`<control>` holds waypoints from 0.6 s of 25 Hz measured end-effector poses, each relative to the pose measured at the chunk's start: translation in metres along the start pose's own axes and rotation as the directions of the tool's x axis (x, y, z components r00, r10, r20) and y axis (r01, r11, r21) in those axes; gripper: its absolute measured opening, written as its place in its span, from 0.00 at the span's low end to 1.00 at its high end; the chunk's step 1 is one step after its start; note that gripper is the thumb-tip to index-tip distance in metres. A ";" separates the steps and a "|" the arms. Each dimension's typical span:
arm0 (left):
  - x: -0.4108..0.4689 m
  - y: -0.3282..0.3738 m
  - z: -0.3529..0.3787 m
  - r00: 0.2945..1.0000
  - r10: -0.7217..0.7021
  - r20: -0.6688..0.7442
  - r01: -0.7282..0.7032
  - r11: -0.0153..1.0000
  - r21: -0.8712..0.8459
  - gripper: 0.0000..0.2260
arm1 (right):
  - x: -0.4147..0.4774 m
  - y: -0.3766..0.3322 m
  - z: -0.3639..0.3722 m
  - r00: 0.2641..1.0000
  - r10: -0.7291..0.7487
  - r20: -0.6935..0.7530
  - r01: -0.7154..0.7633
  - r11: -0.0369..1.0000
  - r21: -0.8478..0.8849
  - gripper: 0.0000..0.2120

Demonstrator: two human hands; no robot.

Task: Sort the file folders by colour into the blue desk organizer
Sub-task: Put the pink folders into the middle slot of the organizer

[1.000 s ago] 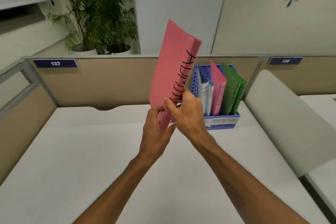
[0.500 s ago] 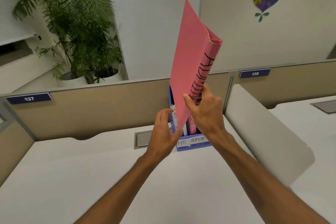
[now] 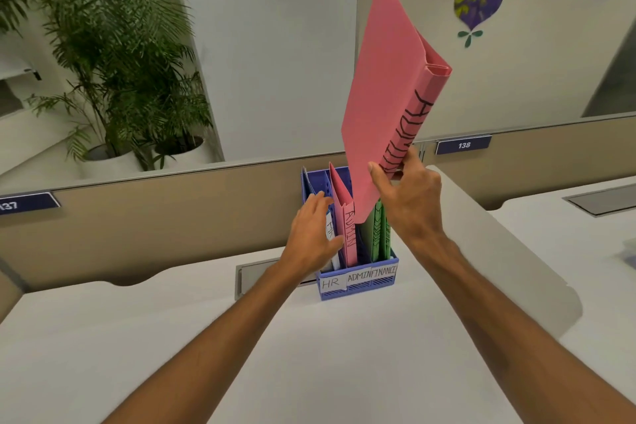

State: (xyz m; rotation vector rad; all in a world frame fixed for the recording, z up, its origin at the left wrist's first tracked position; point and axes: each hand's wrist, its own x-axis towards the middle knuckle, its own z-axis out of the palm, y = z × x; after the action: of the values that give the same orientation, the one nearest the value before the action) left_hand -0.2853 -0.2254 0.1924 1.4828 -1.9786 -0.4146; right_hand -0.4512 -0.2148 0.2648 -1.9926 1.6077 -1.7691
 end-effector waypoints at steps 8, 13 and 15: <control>0.053 -0.012 0.040 0.983 -0.020 0.182 -0.052 0.922 0.383 0.41 | 0.017 0.055 0.025 0.997 -0.027 0.069 0.029 0.999 -0.021 0.18; 0.079 -0.012 0.075 0.943 -0.098 0.319 -0.095 0.837 0.539 0.44 | 0.017 0.098 0.033 0.995 0.006 0.098 0.000 0.998 -0.059 0.19; 0.085 -0.014 0.085 0.933 -0.132 0.334 -0.085 0.822 0.563 0.44 | 0.016 0.112 0.036 0.992 0.020 0.122 -0.011 0.997 -0.074 0.21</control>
State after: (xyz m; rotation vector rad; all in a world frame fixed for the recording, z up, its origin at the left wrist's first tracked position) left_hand -0.3446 -0.3191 0.1448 1.9018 -2.5329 -0.0959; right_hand -0.5001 -0.2981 0.1954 -2.0685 1.6677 -1.5707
